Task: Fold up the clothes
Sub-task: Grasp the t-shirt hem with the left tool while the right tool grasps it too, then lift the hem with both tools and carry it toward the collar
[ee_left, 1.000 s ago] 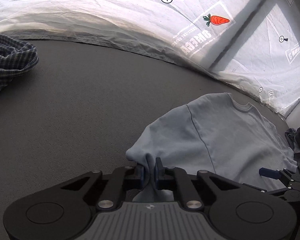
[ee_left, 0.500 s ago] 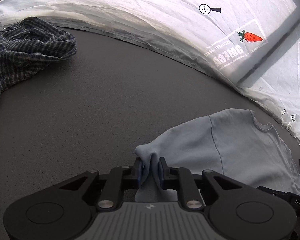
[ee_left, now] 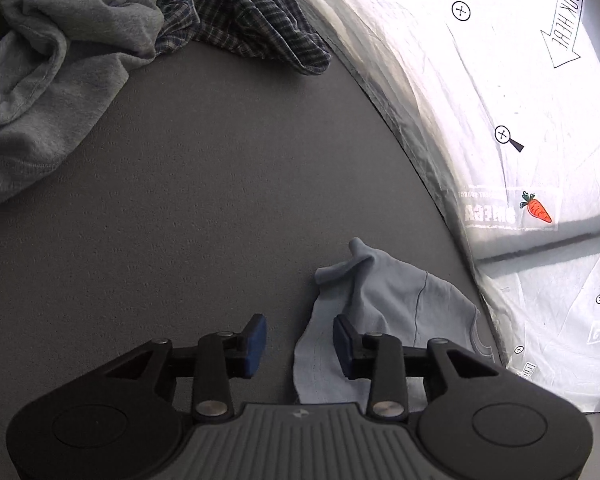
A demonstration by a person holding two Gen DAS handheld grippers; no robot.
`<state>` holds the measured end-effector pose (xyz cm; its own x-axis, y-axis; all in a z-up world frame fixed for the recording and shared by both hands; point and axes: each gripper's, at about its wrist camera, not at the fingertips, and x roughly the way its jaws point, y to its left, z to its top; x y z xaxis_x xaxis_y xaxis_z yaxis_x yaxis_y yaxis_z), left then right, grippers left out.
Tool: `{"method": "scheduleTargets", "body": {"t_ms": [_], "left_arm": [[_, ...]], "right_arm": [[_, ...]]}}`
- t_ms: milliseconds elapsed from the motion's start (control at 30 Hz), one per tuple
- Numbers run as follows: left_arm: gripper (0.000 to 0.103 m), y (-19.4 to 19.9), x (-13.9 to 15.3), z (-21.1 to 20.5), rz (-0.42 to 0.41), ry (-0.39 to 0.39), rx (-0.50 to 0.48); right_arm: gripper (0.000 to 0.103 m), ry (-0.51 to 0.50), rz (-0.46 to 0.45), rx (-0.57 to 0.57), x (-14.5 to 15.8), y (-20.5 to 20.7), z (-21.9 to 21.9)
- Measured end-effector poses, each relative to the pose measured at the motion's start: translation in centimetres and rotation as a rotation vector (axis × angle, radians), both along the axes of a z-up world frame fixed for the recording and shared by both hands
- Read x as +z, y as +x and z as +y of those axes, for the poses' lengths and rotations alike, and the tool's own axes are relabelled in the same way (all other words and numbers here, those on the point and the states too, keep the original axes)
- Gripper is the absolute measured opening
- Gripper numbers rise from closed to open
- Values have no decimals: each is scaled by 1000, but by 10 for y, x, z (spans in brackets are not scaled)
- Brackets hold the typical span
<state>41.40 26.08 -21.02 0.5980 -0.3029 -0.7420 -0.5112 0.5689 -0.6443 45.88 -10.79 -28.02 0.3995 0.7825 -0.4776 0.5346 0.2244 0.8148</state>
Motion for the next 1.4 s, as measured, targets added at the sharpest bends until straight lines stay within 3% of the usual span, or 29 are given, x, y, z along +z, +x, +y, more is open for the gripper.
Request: {"method": "scheduleTargets", "body": {"t_ms": [233, 300, 400, 633, 933, 967, 1000, 1033, 1167, 1233, 1400], "left_arm": [[69, -29, -13, 3, 48, -85, 107], [74, -32, -18, 5, 57, -135, 161], [82, -36, -25, 8, 59, -210, 240], [86, -36, -25, 8, 46, -228, 261], [89, -41, -28, 11, 24, -243, 269], [89, -42, -28, 11, 21, -244, 268], [91, -41, -28, 11, 19, -243, 268], [91, -41, -28, 10, 18, -242, 268], [91, -40, -26, 8, 20, -228, 266], [92, -41, -27, 7, 24, -235, 266], [93, -42, -33, -2, -11, -353, 266]], "right_arm": [[20, 30, 112, 19, -13, -8, 39], [32, 38, 135, 25, -17, -5, 49], [39, 26, 137, 40, -17, -1, 65], [52, -1, 157, 40, -9, 11, 90], [51, -42, 197, 52, 4, 23, 110], [47, -51, 196, 57, 6, 25, 113], [22, -61, 181, 59, 8, 27, 115], [11, -71, 168, 64, 10, 28, 117], [8, -33, 164, 22, 18, 25, 114], [8, 26, 116, -12, 32, 23, 109], [7, 173, 31, -131, 64, 27, 87]]}}
